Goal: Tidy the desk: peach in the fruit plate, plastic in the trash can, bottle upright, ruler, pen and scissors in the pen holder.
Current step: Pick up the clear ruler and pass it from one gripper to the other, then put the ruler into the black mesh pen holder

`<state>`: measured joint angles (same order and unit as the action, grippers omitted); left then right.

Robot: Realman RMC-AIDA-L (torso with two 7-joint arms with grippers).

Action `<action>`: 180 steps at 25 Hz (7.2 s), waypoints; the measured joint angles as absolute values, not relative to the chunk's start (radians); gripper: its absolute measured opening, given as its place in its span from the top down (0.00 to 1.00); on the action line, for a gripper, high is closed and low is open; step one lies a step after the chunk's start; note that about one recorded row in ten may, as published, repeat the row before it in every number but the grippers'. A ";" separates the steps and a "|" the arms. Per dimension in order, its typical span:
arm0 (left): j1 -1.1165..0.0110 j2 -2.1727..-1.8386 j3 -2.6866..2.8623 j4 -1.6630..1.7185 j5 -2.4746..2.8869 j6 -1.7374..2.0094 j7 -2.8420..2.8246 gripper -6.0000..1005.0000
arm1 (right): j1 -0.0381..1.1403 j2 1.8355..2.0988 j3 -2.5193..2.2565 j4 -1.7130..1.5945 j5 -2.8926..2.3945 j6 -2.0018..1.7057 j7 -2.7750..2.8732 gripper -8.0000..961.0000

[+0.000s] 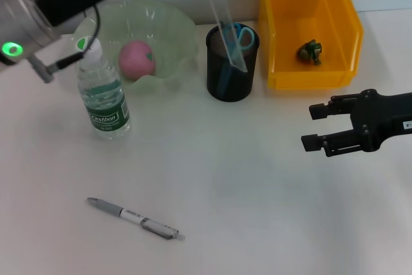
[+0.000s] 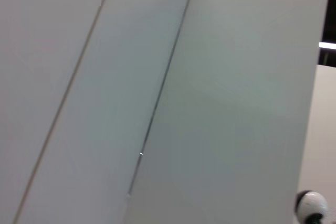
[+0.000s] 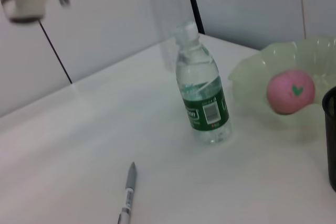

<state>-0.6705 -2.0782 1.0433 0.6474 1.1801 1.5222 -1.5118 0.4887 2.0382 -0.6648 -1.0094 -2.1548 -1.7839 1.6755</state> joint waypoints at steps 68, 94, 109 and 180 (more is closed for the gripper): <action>-0.483 -2.080 2.106 0.792 0.023 0.838 -0.442 0.61 | 0.638 2.091 -0.644 -0.105 -1.407 -1.425 0.442 0.17; -0.478 -2.080 2.106 0.789 0.020 0.835 -0.419 0.61 | 0.643 2.092 -0.641 -0.098 -1.394 -1.427 0.437 0.75; -0.480 -2.080 2.112 0.787 0.018 0.834 -0.419 0.61 | 0.642 2.092 -0.640 -0.089 -1.393 -1.440 0.412 0.88; -0.215 -2.014 1.412 1.015 1.316 1.361 -1.459 0.19 | 0.813 2.093 -0.601 -0.010 -1.221 -1.172 0.484 0.99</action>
